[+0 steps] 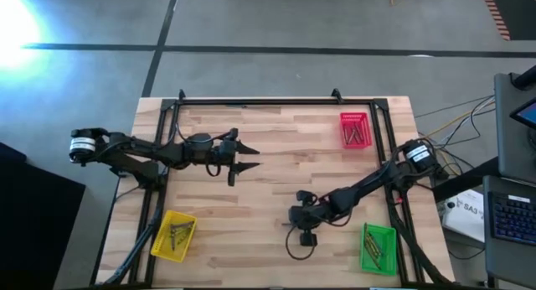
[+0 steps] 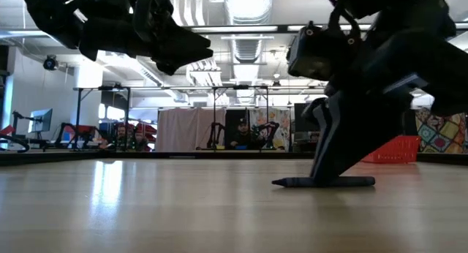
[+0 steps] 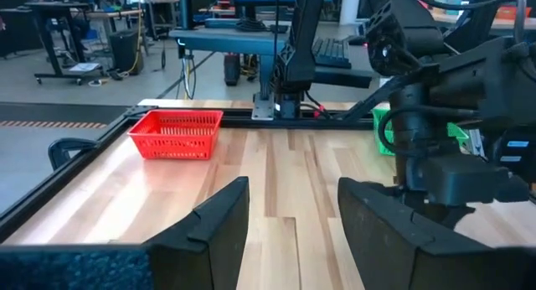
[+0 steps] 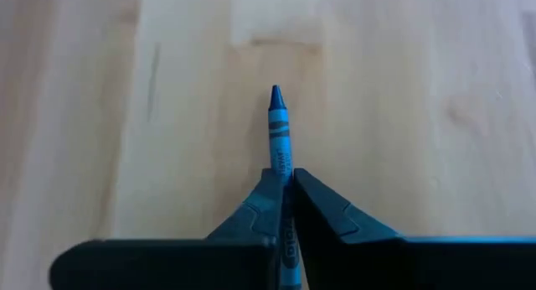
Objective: Sort crayons
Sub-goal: Put the blue crayon into the red bin, then put the blue crayon into the yellow bin
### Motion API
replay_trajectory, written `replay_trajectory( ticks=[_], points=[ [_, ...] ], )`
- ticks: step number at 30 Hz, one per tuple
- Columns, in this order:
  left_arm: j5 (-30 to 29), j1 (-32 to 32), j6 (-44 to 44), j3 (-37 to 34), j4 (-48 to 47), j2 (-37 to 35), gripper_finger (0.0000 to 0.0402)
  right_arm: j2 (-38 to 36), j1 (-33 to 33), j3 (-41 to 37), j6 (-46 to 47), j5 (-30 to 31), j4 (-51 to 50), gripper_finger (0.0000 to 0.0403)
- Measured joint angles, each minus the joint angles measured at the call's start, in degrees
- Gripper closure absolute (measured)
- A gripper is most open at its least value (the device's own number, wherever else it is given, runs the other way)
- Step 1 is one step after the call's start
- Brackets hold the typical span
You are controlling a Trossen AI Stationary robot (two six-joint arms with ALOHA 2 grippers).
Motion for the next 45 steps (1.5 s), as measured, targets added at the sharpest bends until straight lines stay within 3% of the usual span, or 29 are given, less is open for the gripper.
replay_trajectory(
  ticks=[4, 10, 16, 18, 22, 27, 33, 41, 45],
  points=[
    [-0.58, 0.00, 0.06, 0.00, 0.01, 0.02, 0.0233, -2.44, -0.61, -0.17, -0.04, 2.25, -1.57, 0.0390],
    [-1.43, 0.00, 0.06, 0.00, -0.30, 0.02, 0.0233, -11.22, -0.90, -0.47, 2.61, 17.19, -7.24, 0.0391],
    [-1.43, 0.00, 0.06, 0.00, -0.41, 0.02, 0.0233, -24.23, -3.07, -0.46, 15.79, 39.84, -30.28, 0.0391],
    [-1.44, 0.00, 0.06, 0.02, -0.39, 0.04, 0.0233, -28.72, -5.35, -0.35, 21.23, 43.28, -40.65, 0.0391],
    [-1.48, 0.00, 0.06, 0.01, -0.36, 0.02, 0.0233, -34.97, -13.07, -1.83, 32.55, 45.27, -56.72, 0.0391],
    [-4.12, -0.02, 0.06, 0.02, -0.26, 0.02, 0.0233, -41.05, -22.93, -5.30, 30.42, 44.71, -58.27, 0.0390],
    [-5.93, -0.01, 0.60, 0.00, -0.84, 0.01, 0.0233, -44.42, -31.80, -8.87, 24.65, 42.41, -55.83, 0.0369],
    [-5.91, -0.02, 0.91, 0.00, -1.57, -0.02, 0.0233, -43.06, -37.32, -9.68, 18.50, 40.28, -49.56, 0.0255],
    [-5.91, -0.04, 0.89, 0.01, -4.79, -0.02, 0.0233, -41.67, -37.35, -9.68, 10.86, 37.05, -37.50, 0.0223]
  ],
)
